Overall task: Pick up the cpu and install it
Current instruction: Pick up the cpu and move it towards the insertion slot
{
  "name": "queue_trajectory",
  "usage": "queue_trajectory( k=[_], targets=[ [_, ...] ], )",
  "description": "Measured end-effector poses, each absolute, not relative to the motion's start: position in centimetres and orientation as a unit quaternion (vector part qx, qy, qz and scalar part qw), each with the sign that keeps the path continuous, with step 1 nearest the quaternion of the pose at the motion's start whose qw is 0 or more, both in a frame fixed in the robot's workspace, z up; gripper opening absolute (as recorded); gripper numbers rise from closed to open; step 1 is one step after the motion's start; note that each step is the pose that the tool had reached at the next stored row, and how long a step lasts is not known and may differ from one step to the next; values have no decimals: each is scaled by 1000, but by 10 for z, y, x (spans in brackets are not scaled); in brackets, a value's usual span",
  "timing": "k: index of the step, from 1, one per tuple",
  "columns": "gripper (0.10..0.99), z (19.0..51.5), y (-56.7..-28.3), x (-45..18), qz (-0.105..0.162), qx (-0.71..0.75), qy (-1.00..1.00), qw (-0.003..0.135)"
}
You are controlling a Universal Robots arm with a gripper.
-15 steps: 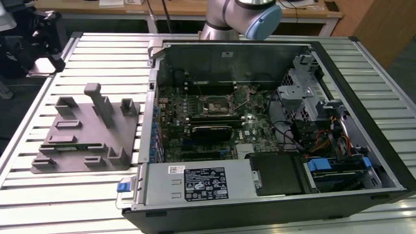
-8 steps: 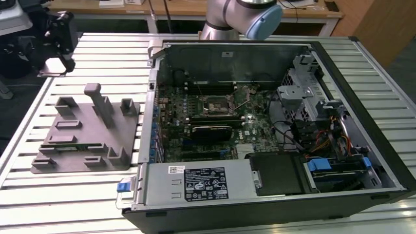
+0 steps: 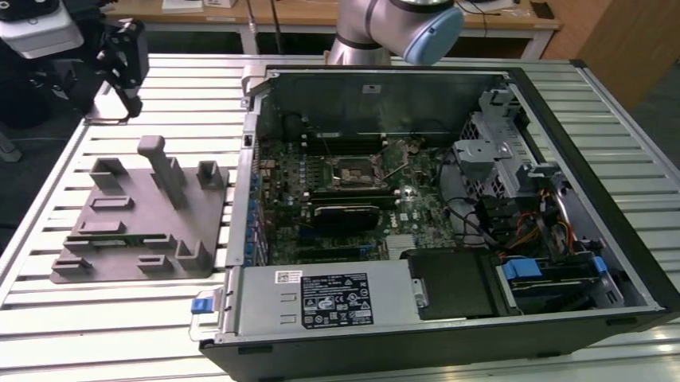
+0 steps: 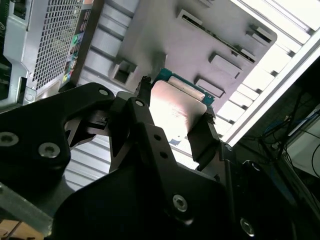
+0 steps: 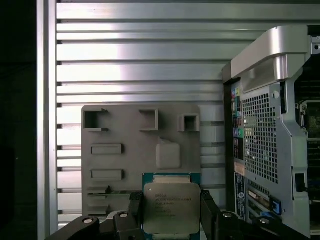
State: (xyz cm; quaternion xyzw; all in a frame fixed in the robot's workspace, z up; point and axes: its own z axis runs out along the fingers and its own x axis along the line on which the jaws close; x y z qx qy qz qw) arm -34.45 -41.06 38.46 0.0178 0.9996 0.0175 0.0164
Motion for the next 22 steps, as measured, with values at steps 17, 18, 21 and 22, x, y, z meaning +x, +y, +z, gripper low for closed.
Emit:
queue_trajectory(
  k=[17, 18, 21, 22],
  targets=[
    [545, 385, -411, -294, 17, 18, 1000, 16],
    [545, 385, -411, -291, 17, 18, 1000, 16],
    [545, 385, -411, -281, 17, 18, 1000, 16],
    [545, 385, -411, -277, 17, 18, 1000, 16]
  ],
)
